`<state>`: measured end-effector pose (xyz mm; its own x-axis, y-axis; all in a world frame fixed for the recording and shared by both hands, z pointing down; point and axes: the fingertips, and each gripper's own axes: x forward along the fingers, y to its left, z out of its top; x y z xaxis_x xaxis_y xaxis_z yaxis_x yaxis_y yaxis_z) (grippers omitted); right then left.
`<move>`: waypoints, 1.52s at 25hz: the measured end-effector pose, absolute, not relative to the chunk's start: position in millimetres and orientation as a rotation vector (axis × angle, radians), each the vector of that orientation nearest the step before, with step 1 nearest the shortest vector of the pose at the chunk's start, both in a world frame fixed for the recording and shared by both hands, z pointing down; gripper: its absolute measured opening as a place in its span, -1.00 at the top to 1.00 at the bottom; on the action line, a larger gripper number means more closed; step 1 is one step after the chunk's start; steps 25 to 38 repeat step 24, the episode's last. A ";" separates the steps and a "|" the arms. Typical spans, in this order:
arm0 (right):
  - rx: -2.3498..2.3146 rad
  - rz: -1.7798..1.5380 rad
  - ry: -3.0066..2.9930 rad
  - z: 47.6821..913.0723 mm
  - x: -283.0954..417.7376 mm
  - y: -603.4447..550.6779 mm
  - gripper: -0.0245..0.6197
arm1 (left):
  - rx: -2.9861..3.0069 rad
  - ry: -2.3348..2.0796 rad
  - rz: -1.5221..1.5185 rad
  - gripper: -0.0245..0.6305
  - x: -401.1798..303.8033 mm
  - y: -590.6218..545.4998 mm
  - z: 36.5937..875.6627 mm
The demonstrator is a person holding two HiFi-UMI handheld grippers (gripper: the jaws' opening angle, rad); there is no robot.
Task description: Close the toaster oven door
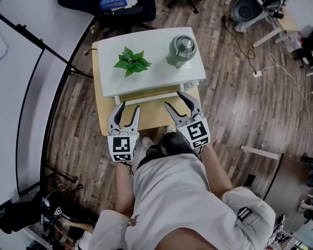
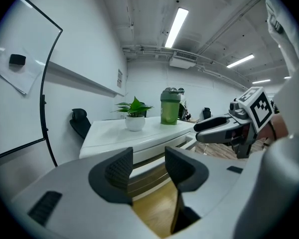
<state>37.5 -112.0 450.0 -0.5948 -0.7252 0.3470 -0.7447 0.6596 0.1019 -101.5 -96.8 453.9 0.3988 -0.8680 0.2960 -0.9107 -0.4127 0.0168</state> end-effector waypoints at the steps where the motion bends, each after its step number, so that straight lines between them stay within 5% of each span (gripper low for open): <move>1: 1.164 0.076 -2.520 449.1 37.3 -107.8 0.23 | 2.478 -1.593 0.352 0.32 -100.2 -93.0 451.6; 38: 1.185 0.056 -2.530 432.5 34.2 -72.5 0.24 | 2.550 -1.550 0.325 0.33 -87.3 -53.3 436.1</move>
